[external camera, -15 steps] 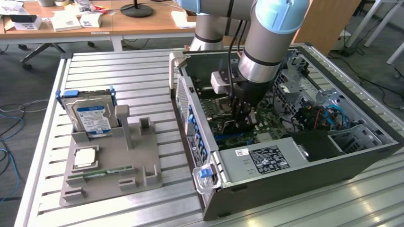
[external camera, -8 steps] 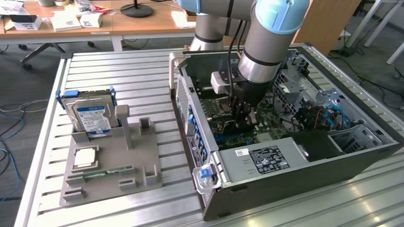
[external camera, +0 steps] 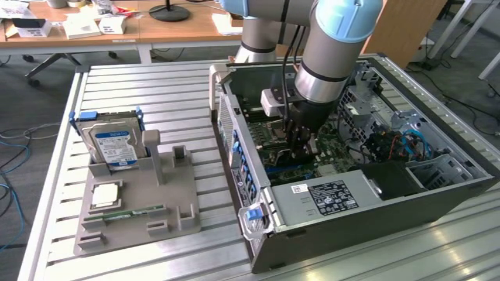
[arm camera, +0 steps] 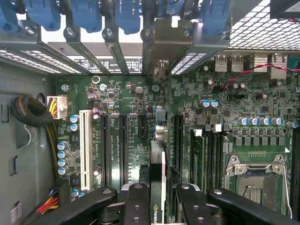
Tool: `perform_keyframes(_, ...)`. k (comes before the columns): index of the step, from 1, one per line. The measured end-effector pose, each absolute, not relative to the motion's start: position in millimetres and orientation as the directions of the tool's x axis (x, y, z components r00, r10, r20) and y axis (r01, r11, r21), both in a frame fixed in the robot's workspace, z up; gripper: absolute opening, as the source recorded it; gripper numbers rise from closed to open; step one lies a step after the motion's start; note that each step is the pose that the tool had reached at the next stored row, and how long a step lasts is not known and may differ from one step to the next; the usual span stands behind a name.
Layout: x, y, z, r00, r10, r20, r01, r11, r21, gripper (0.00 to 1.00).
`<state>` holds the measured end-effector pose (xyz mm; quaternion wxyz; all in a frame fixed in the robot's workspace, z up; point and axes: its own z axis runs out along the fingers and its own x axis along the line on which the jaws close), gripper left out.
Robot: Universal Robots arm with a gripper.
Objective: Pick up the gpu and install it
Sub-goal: 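Insert the gpu into the slot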
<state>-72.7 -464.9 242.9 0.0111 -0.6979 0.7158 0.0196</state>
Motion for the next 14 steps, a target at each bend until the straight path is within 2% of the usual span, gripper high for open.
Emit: perform_keyframes(14, -73.0, -464.9, 242.0, -0.023, -0.999, -0.043, -1.000, 0.022, 0.007, 0.27)
